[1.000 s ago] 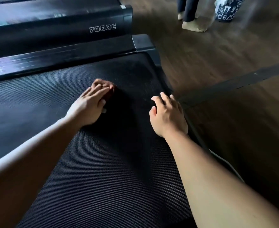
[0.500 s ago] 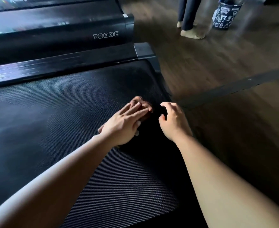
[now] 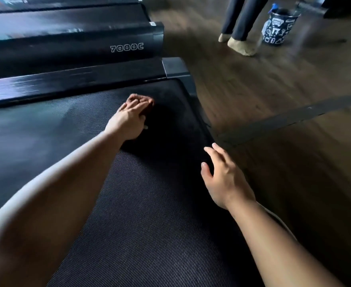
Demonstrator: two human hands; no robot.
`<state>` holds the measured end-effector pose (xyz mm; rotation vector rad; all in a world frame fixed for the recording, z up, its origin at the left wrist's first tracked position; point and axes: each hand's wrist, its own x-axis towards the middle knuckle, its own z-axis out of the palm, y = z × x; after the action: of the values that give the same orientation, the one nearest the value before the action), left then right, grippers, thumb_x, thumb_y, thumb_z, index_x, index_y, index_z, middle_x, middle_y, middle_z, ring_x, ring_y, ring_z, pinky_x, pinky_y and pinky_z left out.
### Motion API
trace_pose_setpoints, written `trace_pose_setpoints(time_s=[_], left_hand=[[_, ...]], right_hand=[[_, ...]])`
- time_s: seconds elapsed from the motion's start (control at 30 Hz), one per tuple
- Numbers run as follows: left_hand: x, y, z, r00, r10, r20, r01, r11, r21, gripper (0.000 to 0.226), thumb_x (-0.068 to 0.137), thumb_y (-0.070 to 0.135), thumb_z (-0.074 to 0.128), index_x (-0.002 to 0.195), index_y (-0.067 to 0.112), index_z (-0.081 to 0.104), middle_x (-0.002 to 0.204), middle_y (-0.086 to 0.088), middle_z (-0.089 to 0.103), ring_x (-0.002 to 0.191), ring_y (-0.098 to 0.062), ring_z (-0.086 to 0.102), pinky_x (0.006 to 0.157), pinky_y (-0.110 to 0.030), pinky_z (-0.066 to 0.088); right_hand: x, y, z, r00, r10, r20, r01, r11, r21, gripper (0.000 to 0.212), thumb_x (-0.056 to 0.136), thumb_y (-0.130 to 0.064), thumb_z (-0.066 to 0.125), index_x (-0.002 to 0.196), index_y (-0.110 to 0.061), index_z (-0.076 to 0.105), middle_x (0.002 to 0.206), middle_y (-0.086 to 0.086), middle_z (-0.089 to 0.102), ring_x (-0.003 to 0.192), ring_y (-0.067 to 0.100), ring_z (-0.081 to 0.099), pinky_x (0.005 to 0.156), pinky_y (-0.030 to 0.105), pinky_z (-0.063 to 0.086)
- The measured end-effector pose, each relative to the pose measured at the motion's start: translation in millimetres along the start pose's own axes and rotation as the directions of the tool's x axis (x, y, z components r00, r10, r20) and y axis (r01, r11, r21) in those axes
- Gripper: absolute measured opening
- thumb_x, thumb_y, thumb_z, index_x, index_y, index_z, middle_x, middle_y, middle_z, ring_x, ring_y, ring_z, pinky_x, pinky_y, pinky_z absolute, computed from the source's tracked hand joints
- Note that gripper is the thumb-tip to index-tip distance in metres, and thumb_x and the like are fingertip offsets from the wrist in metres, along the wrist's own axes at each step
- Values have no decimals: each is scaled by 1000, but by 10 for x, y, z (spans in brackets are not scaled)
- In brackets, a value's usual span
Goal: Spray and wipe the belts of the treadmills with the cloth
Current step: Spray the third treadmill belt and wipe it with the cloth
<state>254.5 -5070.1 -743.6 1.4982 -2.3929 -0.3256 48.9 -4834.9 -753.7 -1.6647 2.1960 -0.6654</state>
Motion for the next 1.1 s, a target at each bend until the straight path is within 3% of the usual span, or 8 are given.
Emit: trace_pose_setpoints(time_s=[0.13,0.3,0.43,0.57,0.7,0.77,0.93,1.1], left_hand=[[669,18,209,997,72,-7,-73,995,-62,56,90,29,50,147,32,49,153,7,42,143,-15,37,121,-36,26],[1182,360,399,988,151,-32,-154,983,-99,50,95,28,52,143,41,51,151,15,41,138,-10,43,118,-29,31],[1128,543,436,947,316,62,-314,949,-43,49,87,48,46,136,57,47,150,24,42,129,-11,52,112,-32,40],[859,692,501,839,533,107,-529,846,-66,43,95,26,56,134,44,57,144,22,50,130,-8,51,111,-29,40],[437,886,544,780,619,96,-613,786,-87,41,97,20,60,136,31,60,144,10,55,138,-13,44,114,-21,28],[193,945,581,738,670,72,-661,741,-115,41,97,21,62,136,30,60,143,7,56,139,-16,44,117,-28,31],[-354,1029,603,766,634,110,-620,773,-135,45,99,33,57,142,44,50,153,18,43,148,-8,29,120,-37,31],[-965,1231,540,794,591,141,-574,806,-148,47,100,35,54,144,50,44,159,17,34,151,-7,19,124,-33,21]], right_hand=[[39,43,28,999,-35,0,35,999,-10,51,100,-39,43,149,-25,40,160,-6,28,138,16,40,109,29,34],[48,72,54,999,-28,-19,28,1000,-13,51,99,-39,43,149,-29,38,161,-12,24,143,6,30,112,21,26],[54,71,63,999,-26,-23,25,999,-20,52,99,-39,45,150,-28,38,161,-10,25,143,6,30,113,22,26],[33,40,13,1000,-17,-15,18,1000,3,50,100,-36,46,148,-25,41,160,-7,29,142,8,31,112,21,26],[18,19,-17,1000,-6,-7,5,1000,-24,45,99,-37,46,142,-22,48,153,-1,39,136,18,42,106,30,35],[-24,2,-38,1000,13,-19,-14,999,-45,43,99,-37,47,137,-19,51,146,3,46,126,25,50,98,34,41],[-412,-62,-127,992,121,-37,-124,989,-82,40,97,-32,49,135,-18,49,133,7,54,118,28,53,91,35,40],[-1146,-24,-270,987,147,-60,-155,977,-147,39,94,-30,52,131,-18,53,131,5,56,120,26,51,101,35,39]])
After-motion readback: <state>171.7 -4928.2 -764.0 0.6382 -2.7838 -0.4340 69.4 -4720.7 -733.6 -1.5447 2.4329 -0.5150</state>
